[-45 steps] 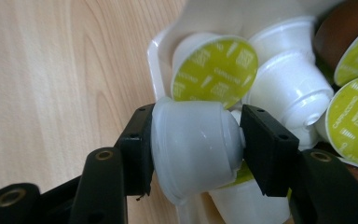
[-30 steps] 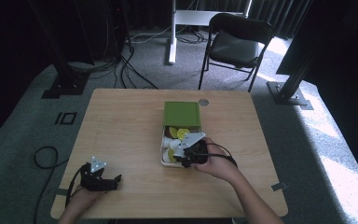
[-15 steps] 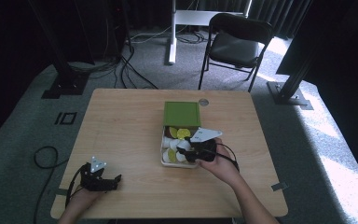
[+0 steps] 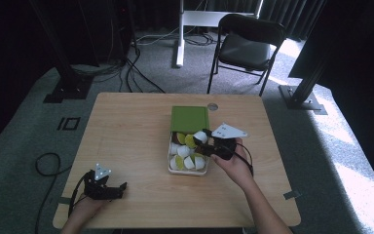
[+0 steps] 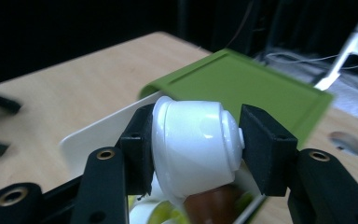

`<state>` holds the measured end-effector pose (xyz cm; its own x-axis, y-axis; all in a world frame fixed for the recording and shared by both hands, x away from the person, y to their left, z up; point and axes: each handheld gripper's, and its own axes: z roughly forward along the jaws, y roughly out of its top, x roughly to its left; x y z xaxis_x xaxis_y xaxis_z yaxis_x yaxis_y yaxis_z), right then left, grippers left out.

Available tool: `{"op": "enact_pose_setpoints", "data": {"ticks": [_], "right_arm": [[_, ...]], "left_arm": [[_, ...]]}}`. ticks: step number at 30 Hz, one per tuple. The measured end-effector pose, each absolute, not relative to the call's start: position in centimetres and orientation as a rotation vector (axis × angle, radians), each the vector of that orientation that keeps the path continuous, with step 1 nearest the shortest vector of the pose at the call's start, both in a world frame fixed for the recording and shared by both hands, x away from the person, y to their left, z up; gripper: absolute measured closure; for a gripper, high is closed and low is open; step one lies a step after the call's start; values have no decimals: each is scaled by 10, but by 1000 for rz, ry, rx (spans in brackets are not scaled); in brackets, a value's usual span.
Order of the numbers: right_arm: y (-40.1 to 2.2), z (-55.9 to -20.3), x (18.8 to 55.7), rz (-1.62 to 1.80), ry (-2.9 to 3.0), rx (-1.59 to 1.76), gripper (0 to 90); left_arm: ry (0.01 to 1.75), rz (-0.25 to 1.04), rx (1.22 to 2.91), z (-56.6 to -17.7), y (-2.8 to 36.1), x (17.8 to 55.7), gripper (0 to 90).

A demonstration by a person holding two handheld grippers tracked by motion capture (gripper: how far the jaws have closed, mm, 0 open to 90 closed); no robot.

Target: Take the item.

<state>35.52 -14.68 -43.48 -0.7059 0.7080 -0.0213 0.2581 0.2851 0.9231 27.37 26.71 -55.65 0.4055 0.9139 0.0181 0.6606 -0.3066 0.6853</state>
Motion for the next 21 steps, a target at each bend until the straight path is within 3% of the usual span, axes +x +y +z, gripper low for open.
{"op": "enact_pose_setpoints", "data": {"ticks": [21], "right_arm": [[-210,-456,400,1275,1841,1168,486]], "left_arm": [[1336,550,2068,-557,267,274,15]]}}
